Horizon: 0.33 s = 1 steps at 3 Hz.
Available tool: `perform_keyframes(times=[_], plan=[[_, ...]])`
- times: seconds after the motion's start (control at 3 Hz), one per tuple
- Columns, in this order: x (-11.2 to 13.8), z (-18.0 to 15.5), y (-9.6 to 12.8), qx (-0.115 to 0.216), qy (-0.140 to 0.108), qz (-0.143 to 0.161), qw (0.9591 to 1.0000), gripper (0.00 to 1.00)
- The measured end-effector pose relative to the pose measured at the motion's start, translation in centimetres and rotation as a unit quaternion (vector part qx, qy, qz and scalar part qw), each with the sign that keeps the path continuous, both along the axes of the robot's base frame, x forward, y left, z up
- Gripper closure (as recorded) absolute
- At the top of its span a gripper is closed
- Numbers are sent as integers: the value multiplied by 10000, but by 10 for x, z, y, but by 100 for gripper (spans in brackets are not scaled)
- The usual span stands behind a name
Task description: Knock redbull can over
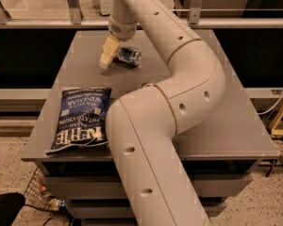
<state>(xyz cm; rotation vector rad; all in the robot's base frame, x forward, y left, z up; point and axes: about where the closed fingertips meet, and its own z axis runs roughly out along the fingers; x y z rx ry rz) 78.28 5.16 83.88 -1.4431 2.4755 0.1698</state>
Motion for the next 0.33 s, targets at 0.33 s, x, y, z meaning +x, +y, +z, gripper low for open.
perform_keyframes(times=[0.33], plan=[[0,0,0,0,0,0,10000,0]])
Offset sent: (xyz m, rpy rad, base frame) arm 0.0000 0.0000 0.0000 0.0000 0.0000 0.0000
